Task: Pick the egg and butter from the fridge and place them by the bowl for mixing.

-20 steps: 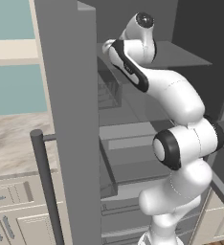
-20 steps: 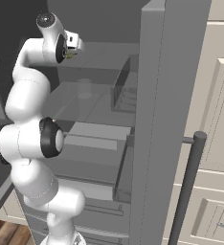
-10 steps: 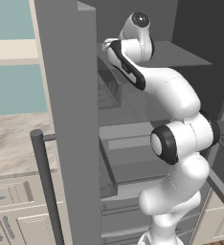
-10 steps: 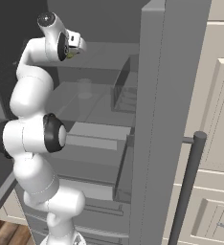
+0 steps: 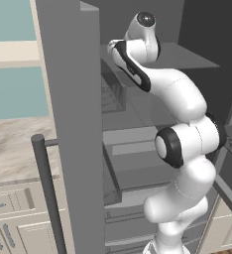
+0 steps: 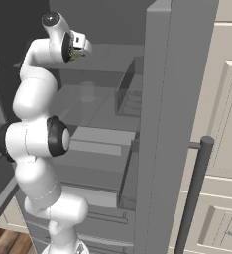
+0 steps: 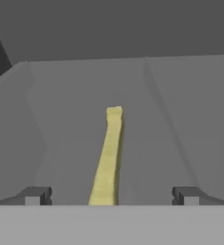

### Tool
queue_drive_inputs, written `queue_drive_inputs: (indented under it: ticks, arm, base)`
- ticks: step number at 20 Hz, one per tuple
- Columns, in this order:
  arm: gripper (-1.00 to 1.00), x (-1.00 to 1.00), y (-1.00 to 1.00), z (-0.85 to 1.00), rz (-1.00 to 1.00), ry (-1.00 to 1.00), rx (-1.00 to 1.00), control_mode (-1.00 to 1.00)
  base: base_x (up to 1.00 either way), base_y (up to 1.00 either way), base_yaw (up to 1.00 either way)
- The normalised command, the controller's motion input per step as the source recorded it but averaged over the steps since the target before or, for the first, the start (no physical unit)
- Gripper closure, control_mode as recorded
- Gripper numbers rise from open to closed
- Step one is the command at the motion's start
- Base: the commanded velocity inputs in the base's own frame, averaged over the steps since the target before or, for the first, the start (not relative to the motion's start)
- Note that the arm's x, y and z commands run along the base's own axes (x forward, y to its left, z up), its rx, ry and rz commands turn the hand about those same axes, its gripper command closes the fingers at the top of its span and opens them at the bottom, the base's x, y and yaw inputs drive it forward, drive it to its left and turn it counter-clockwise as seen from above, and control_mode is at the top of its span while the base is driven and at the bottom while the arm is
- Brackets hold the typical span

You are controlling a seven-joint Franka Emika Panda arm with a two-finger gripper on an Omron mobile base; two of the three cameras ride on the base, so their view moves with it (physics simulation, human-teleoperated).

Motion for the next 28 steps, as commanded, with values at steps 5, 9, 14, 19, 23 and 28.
queue_drive_inputs:
  ticks: [5,9,14,19,23,28]
  arm:
    - [-1.0,0.01,0.0,-0.13,-0.01,0.04,0.0,-1.0]
    - [-1.0,0.1,0.0,-0.21,-0.01,0.01,0.0,-1.0]
    - [-1.0,0.21,0.0,-0.14,0.0,0.0,0.0,-1.0]
    - [1.0,0.21,0.0,-0.21,0.0,0.01,0.0,-1.0]
    - [1.0,0.02,0.0,-0.12,0.0,0.11,0.0,-1.0]
    - [1.0,0.0,0.0,-0.19,0.0,0.16,0.0,-1.0]
  base:
    - [0.0,0.0,0.0]
    - [0.0,0.0,0.0]
    - [0.0,0.0,0.0]
    - [0.0,0.0,0.0]
    - [0.0,0.0,0.0]
    - [0.0,0.0,0.0]
